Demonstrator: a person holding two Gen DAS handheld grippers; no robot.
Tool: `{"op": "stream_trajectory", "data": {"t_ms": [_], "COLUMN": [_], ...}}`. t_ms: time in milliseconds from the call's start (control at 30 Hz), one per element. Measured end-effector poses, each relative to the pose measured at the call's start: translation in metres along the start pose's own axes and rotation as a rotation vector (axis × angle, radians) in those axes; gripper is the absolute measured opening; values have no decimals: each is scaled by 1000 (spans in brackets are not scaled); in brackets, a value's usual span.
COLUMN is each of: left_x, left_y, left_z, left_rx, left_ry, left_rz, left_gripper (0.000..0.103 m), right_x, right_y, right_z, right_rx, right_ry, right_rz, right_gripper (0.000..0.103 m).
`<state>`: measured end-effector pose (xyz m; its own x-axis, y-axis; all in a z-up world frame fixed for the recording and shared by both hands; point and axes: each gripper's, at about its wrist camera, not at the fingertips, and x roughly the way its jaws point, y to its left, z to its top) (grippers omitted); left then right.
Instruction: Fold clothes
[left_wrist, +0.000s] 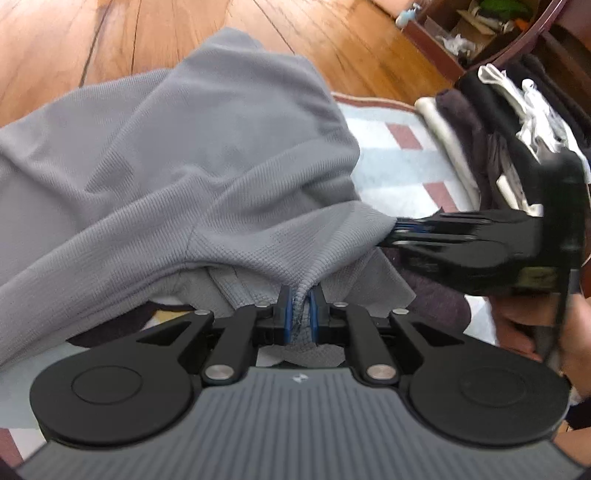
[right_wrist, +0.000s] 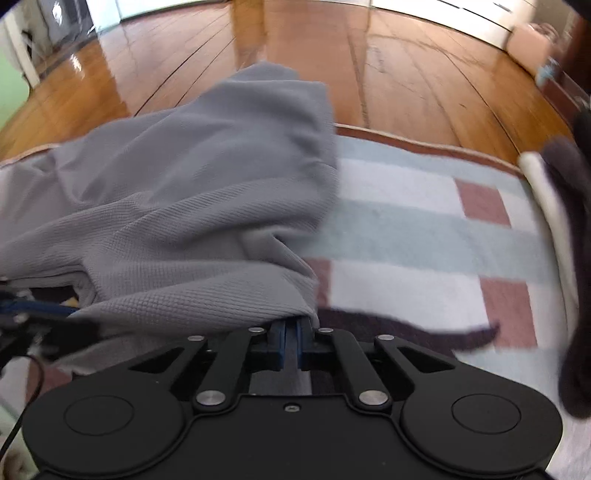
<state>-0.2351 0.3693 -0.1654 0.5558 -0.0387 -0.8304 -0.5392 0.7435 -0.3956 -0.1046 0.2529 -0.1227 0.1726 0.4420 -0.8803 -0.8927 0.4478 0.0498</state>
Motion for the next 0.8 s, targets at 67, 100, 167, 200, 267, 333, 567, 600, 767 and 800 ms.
{"op": "stream_trajectory", "data": {"t_ms": [67,100,167,200,267,333,567,600,767,800], "left_x": [4,5,7,8,8,9,20,21,25,26], "left_y": [0,1,5,7,12,17,22,19,6,3], "left_z": [0,-1,-1,0,0,1,4,5,7,7], "left_rx": [5,-9,-40,-53,-78,-104,-58,-41,41,57], "left_ry": [17,23,35,33,27,22,13,11,1,-1], "left_rz": [6,-14,-58,-56,-45,-34,213,203,131,116], "left_gripper": [9,9,9,10,10,11,43,43,44,48], "right_x": [-6,-9,-15,-18,-25,-30,-3,4,5,4], "right_y": [-5,-7,-12,-14,-19,-23,4,6,-4,-7], "right_z": [-6,-9,-15,-18,-23,-29,-10,-6,13,15], "right_rx": [10,15,25,30,40,48,-123,-145,-149,-146], "right_ry": [-6,-8,-14,-17,-22,-30,-72,-65,-136,-142], "right_rz": [20,30,50,59,79,101,212,185,110,99], "right_gripper": [5,5,5,6,13,17,27,27,27,27]}}
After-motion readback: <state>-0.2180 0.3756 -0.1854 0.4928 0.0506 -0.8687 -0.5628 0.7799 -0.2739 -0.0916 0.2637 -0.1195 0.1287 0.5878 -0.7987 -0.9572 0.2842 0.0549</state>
